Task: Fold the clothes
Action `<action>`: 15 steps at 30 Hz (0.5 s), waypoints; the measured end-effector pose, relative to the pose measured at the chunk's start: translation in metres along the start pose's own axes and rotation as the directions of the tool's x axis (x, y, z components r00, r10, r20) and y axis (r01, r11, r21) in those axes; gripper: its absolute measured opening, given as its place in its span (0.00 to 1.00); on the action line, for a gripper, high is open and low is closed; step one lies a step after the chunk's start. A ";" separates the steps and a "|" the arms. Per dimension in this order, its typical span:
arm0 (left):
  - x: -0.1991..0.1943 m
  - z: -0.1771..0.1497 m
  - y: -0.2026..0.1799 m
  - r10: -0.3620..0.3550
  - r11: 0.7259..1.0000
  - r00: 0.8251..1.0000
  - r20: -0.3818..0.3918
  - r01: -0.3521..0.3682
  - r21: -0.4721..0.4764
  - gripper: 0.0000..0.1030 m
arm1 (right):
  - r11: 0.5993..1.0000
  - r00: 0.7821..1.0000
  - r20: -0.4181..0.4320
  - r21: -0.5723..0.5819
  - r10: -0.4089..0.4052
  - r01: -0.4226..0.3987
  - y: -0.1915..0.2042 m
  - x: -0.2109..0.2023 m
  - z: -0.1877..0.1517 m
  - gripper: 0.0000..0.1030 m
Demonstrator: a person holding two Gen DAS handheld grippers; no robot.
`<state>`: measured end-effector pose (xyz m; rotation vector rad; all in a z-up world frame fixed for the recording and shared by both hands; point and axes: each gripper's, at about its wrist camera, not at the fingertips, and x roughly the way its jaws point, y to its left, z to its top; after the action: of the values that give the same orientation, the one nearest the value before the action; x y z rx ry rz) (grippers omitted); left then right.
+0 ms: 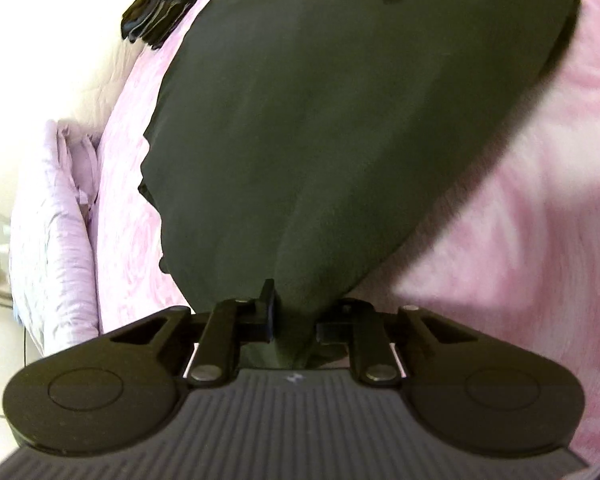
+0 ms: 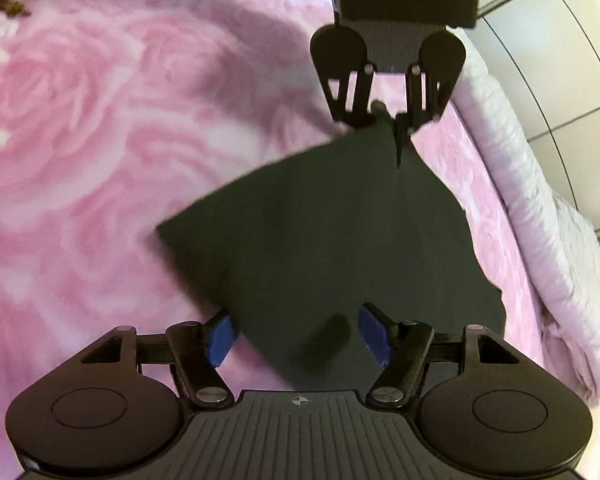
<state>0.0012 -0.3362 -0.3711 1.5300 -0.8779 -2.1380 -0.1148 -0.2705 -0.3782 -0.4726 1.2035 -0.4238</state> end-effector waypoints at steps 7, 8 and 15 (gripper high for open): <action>-0.014 -0.003 0.005 -0.028 0.999 1.000 0.005 0.028 -0.016 0.12 | 0.980 0.985 0.034 0.096 0.170 -0.172 -0.023 -0.002 0.018 0.12; -0.016 -0.004 0.005 -0.033 0.999 0.999 0.007 0.033 -0.016 0.11 | 0.973 0.980 0.039 0.119 0.195 -0.198 -0.030 -0.003 0.021 0.08; -0.061 -0.004 0.018 -0.106 0.994 0.994 -0.030 0.105 -0.023 0.11 | 0.929 0.945 0.141 0.188 0.294 -0.317 -0.051 -0.054 0.043 0.05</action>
<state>0.0245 -0.3134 -0.3165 1.6285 -0.7769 -2.1828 -0.0937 -0.2777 -0.2959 -0.1201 1.0885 -0.2469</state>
